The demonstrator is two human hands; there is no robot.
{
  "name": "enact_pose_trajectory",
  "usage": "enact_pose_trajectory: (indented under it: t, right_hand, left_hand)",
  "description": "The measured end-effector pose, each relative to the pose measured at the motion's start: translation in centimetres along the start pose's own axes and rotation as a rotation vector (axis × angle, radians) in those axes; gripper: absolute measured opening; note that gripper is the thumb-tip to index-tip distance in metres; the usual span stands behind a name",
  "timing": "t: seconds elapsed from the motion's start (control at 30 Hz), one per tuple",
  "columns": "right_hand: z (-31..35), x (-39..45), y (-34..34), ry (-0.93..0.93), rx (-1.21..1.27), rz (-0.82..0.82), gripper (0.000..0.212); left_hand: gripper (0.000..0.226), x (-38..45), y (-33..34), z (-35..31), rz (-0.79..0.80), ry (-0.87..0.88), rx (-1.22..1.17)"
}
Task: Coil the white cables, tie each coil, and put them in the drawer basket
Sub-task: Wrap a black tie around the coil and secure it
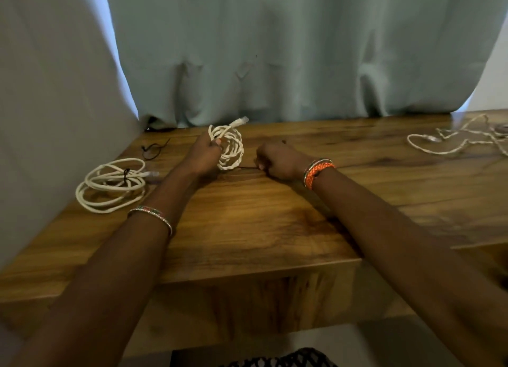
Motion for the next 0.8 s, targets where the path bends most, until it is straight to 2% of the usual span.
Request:
enact_pose_trajectory:
  t: [0.1, 0.3, 0.67, 0.8]
  right_hand:
    - [0.3, -0.1, -0.4, -0.039, 0.002, -0.059, 0.007]
    - [0.6, -0.6, -2.2, -0.056, 0.29, -0.277, 0.017]
    - [1.4, -0.7, -1.9, -0.109, 0.225, -0.31, 0.02]
    - [0.9, -0.6, -2.3, -0.08, 0.199, -0.406, 0.014]
  left_hand:
    - [0.027, 0.0, -0.2, -0.1, -0.022, 0.006, 0.018]
    - [0.03, -0.1, -0.6, 0.1, -0.042, -0.038, 0.048]
    - [0.03, -0.3, -1.2, 0.6, -0.031, -0.144, -0.007]
    - [0.027, -0.3, -1.3, 0.6, -0.025, -0.129, 0.011]
Point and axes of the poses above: each hand's wrist, its own x-axis towards the middle knuckle, its own y-axis out of the palm, z = x × y, the point moved 6 cm from there along x, towards the middle knuckle, and after that the axes turned 14 degrees about x, right-handed, at the moved point
